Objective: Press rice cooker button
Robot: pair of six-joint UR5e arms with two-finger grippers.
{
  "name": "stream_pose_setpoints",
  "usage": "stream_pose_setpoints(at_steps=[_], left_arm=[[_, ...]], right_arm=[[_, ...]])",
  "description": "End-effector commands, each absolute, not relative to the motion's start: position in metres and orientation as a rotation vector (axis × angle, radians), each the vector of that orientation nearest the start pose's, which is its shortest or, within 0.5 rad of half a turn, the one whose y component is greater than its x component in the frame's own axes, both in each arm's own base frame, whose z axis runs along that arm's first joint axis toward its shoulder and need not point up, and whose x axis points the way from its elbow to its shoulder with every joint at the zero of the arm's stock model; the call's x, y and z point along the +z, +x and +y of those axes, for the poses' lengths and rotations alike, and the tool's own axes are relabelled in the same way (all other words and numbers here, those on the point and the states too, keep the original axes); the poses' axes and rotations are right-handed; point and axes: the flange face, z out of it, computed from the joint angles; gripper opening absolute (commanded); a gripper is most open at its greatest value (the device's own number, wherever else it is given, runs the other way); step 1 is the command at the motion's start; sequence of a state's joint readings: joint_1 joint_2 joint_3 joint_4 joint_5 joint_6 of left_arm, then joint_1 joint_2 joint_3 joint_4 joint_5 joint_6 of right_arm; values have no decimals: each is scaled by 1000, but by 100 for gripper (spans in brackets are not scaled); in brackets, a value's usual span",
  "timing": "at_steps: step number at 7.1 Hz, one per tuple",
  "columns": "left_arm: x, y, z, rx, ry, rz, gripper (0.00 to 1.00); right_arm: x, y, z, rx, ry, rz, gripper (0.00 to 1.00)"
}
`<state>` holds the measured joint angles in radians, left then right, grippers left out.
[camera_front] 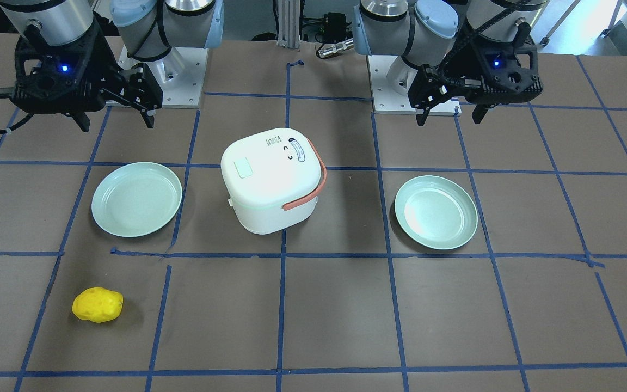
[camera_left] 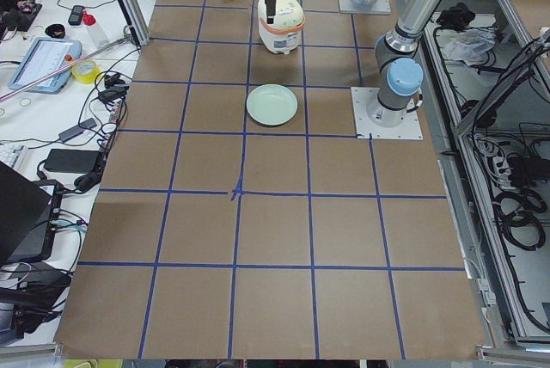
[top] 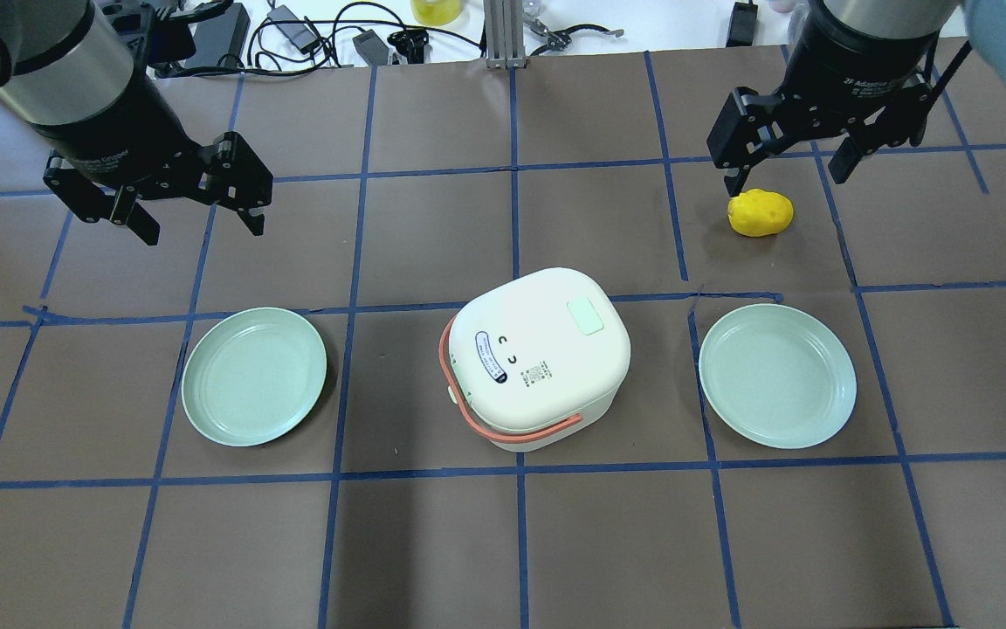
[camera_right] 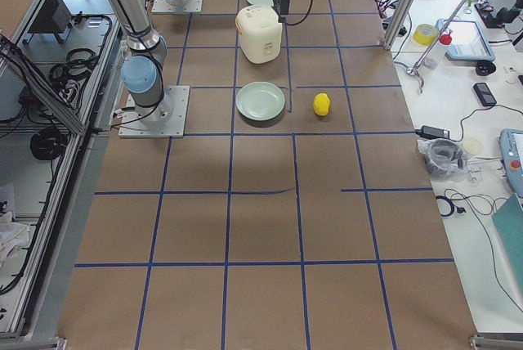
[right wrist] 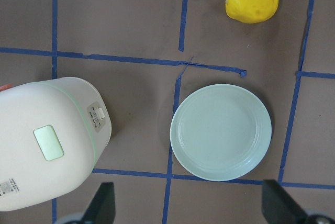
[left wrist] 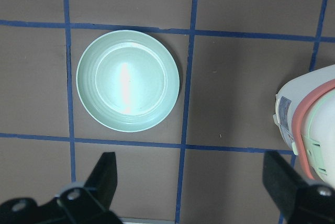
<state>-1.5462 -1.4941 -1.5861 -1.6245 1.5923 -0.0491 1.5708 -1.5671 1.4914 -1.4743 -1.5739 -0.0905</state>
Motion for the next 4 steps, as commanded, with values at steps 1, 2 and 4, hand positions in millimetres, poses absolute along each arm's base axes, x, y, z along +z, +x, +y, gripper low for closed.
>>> stream_pose_setpoints(at_steps=[1, 2, 4], left_arm=[[511, -120, -462, -12, -115, 3118, 100], [511, -120, -462, -12, -115, 3118, 100], [511, -120, -462, -12, -115, 3118, 100]], right_arm=[[514, 133, -490, 36, -142, 3140, 100], [513, 133, -490, 43, -140, 3140, 100], [512, 133, -490, 44, -140, 3140, 100]])
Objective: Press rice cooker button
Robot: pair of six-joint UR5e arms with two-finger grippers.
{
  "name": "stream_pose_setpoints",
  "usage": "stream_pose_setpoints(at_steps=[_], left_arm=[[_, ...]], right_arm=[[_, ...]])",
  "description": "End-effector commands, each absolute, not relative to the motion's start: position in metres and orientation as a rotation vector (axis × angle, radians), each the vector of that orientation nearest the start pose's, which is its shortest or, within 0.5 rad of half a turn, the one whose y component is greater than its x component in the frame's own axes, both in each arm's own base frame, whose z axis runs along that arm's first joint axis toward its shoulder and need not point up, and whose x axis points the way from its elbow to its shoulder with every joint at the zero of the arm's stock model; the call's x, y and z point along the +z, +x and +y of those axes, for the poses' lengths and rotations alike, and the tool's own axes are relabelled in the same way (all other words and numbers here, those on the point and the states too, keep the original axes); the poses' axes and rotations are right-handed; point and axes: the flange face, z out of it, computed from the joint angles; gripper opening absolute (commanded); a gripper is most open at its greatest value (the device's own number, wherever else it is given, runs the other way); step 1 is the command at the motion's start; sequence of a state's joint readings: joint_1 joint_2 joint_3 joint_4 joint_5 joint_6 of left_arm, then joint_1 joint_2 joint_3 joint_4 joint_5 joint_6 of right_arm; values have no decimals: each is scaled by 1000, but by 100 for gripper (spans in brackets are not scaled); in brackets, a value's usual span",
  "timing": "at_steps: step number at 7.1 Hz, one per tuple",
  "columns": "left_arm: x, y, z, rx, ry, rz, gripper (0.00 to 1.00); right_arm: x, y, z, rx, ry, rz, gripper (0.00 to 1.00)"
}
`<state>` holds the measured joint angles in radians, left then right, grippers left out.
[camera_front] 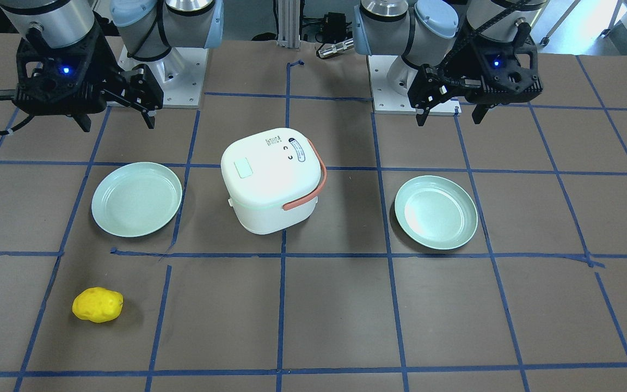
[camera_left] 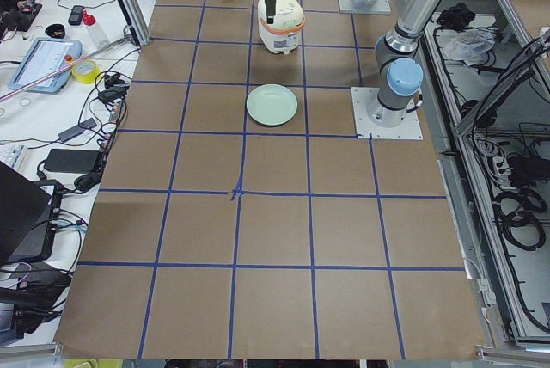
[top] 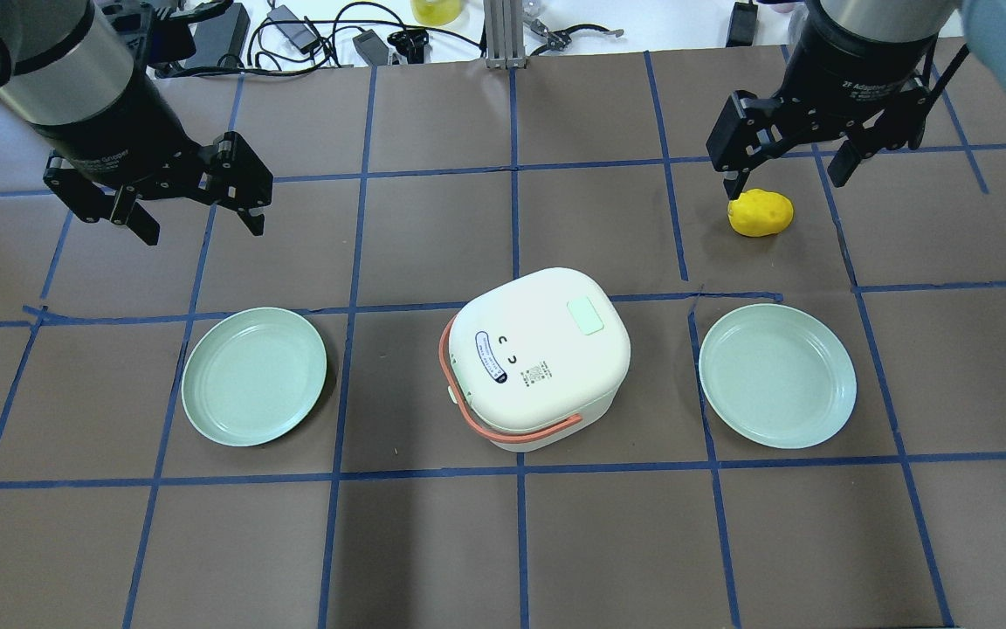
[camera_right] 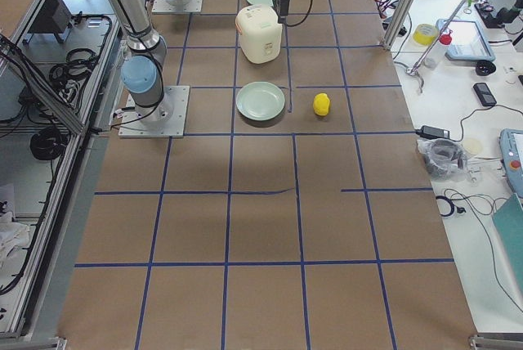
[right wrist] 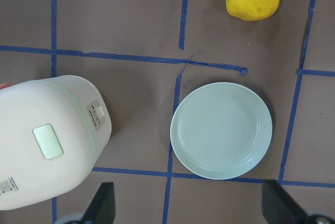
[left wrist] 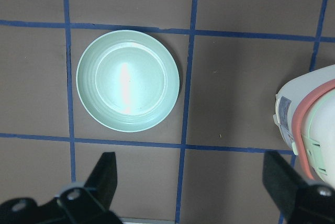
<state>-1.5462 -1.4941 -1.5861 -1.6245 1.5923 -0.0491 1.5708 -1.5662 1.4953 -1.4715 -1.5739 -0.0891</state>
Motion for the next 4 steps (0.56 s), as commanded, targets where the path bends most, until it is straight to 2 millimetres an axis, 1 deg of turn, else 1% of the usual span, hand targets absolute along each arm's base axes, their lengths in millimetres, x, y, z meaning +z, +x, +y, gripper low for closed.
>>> stream_pose_setpoints(at_steps=[1, 2, 3, 4], left_arm=[[511, -120, -462, -12, -115, 3118, 100], [511, -120, -462, -12, -115, 3118, 100], [511, -120, -462, -12, -115, 3118, 100], [511, -120, -462, -12, -115, 3118, 100]], right_arm=[[515, 136, -490, 21, -139, 3127, 100], [515, 138, -491, 20, -143, 3116, 100], [513, 142, -492, 27, -155, 3112, 75], [510, 152, -491, 32, -169, 3072, 45]])
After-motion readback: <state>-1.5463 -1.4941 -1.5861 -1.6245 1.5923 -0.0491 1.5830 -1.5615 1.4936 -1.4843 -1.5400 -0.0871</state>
